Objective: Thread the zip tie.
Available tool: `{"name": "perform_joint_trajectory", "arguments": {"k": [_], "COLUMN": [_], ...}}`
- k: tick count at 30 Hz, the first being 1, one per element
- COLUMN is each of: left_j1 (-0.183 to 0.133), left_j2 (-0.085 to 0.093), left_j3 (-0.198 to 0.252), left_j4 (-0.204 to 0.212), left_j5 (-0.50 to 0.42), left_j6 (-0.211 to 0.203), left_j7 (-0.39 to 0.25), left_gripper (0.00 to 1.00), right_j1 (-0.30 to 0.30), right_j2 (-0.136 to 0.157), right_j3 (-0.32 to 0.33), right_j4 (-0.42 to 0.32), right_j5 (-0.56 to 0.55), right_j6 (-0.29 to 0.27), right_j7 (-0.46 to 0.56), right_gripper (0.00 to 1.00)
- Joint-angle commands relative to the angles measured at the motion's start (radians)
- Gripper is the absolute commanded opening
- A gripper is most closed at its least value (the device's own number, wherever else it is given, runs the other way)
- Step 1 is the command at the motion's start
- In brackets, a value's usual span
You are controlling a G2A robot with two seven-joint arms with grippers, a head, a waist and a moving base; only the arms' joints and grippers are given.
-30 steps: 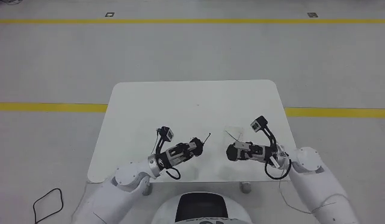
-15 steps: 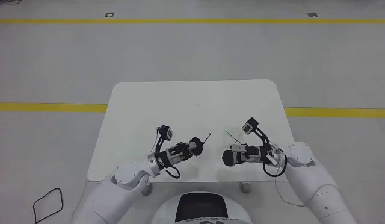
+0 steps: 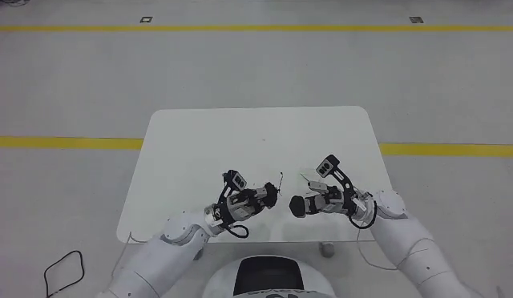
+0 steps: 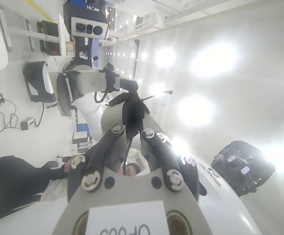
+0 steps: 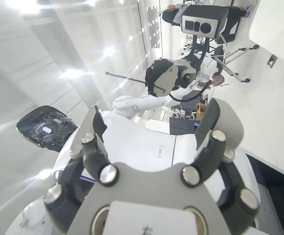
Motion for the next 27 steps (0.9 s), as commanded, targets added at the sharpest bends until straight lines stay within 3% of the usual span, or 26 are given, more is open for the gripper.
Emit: {"name": "perform_joint_trajectory", "arguments": {"k": [1,5,8,12,19,27], "left_j1": [0.001,0.001,0.003,-0.009,-0.008,-0.012], "left_j2": [0.000,-0.002,-0.008,-0.019,-0.020,-0.032], "left_j3": [0.000,0.008,0.021,0.032,0.035,0.052], "left_j4": [-0.001,-0.012,-0.012,0.023,0.015,0.020], "left_j5": [0.003,-0.013,-0.099,-0.211,-0.217,-0.269], "left_j6": [0.000,0.016,0.031,0.039,0.046,0.058], "left_j7": [0.000,0.005,-0.046,-0.107,-0.097,-0.102], "left_gripper": [0.00,0.00,0.00,0.00,0.00,0.00], "right_j1": [0.000,-0.007,-0.013,-0.013,-0.015,-0.035], "right_j2": [0.000,-0.002,-0.005,-0.008,-0.009,-0.023], "right_j3": [0.000,-0.005,-0.009,-0.021,-0.022,-0.049], "right_j4": [0.000,-0.018,-0.022,-0.020,-0.026,-0.052], "right_j5": [-0.001,0.012,0.063,0.106,0.109,0.185], "right_j6": [0.000,0.016,0.031,0.031,0.032,0.029], "right_j7": [0.000,-0.014,0.000,0.000,-0.013,0.000], "right_gripper": [1.00,1.00,1.00,1.00,1.00,1.00]}}
